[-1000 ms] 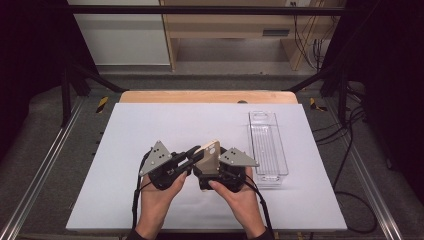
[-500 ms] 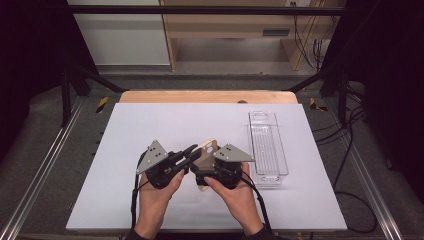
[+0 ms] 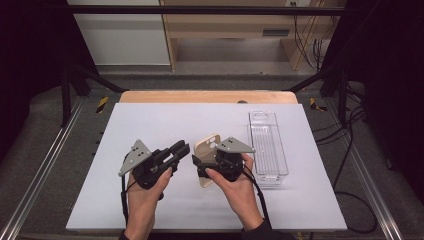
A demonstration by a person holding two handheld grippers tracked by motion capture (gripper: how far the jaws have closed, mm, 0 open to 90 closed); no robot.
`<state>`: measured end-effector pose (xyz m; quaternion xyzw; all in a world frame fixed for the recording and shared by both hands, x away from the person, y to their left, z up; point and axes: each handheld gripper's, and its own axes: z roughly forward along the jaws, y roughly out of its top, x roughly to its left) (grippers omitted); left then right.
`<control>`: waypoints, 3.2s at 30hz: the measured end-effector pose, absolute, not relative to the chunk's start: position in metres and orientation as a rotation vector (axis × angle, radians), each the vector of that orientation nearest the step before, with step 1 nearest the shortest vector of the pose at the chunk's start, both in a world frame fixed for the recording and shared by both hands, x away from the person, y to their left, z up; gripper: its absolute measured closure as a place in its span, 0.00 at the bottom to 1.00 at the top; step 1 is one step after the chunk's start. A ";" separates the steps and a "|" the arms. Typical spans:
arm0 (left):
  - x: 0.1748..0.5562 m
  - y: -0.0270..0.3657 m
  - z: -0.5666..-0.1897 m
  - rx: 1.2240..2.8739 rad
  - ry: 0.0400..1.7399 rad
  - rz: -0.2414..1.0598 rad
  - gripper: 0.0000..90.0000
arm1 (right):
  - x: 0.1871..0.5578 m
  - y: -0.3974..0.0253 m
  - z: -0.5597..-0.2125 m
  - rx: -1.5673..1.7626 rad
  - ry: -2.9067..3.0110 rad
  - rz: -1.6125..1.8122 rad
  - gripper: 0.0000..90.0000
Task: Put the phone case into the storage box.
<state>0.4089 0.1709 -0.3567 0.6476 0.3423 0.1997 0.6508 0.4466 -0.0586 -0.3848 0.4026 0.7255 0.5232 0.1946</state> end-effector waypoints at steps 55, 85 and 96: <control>0.409 0.292 -0.453 1.465 0.956 0.703 0.04 | 0.512 -0.100 -0.312 1.231 1.808 1.424 0.13; 0.413 0.294 -0.458 1.467 0.938 0.693 0.04 | 0.559 -0.189 -0.294 1.392 1.608 1.311 0.13; 0.413 0.296 -0.457 1.448 0.940 0.706 0.04 | 0.575 -0.204 -0.289 1.414 1.542 1.306 0.13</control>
